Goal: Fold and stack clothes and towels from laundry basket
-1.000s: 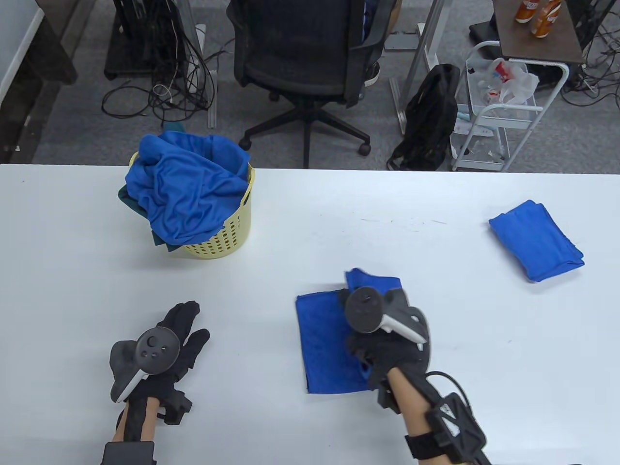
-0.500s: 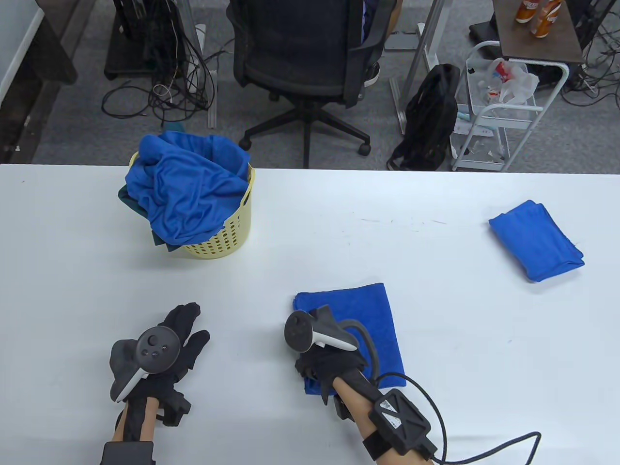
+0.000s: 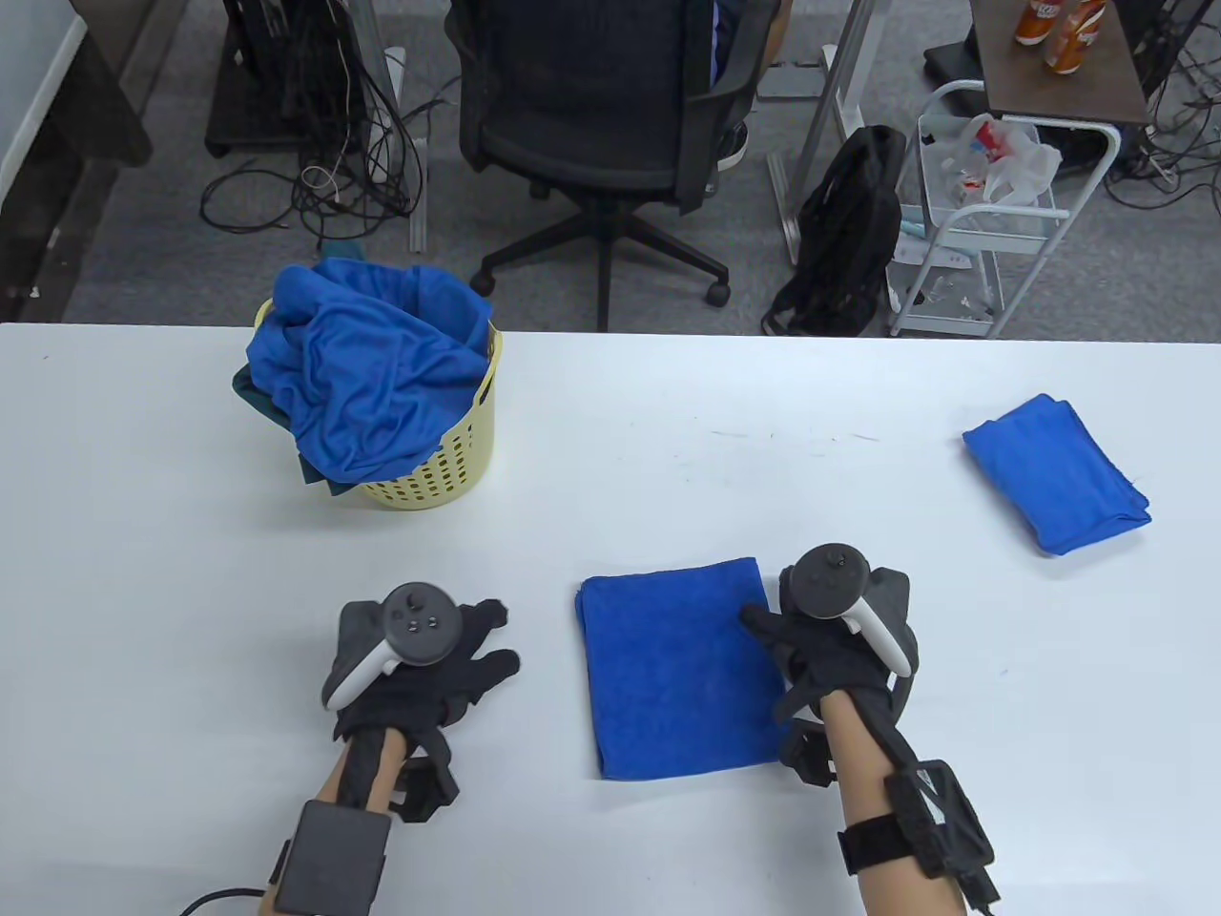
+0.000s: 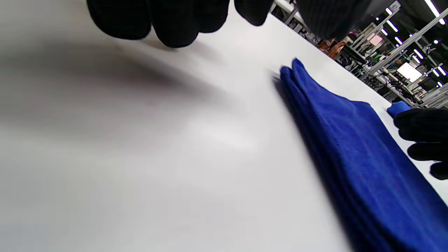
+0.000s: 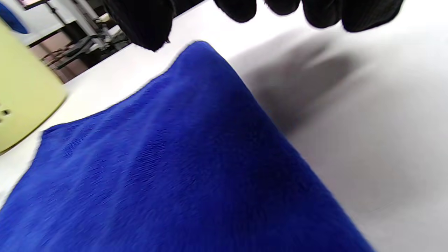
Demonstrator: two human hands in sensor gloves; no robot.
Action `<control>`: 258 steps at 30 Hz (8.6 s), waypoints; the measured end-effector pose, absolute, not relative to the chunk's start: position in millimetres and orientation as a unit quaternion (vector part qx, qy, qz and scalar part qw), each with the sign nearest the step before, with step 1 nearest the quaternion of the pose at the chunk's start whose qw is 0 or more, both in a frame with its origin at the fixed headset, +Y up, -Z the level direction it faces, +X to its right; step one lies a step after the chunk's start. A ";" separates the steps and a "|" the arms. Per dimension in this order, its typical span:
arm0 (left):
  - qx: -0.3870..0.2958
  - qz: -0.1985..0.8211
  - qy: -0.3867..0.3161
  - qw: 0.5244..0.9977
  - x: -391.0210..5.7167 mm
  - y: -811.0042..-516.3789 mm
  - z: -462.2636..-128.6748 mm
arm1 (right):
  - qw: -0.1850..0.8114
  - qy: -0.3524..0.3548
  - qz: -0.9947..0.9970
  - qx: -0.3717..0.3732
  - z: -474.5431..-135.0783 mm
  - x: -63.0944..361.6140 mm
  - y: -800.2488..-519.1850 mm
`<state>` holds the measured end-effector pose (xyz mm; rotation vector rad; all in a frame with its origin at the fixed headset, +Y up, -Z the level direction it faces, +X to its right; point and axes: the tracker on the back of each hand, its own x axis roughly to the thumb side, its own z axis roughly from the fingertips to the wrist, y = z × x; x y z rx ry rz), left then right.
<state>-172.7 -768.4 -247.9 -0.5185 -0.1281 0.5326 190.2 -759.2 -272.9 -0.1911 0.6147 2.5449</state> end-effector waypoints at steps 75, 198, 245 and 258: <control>-0.124 0.489 0.034 0.863 -312.3 -758.4 -199.5 | 0.750 -0.087 0.610 -0.240 -357.2 381.4 -782.3; -0.138 0.441 -0.104 0.881 -148.0 -743.8 -200.7 | 0.673 0.115 0.704 0.196 -183.6 166.8 -736.5; -0.070 0.490 -0.162 0.853 -140.6 -658.7 -165.3 | 0.435 -0.063 0.883 0.165 -159.6 159.9 -699.2; -0.176 0.754 -0.262 0.576 -144.5 -672.9 -174.1 | 0.469 0.327 0.737 0.360 -159.9 132.8 -707.2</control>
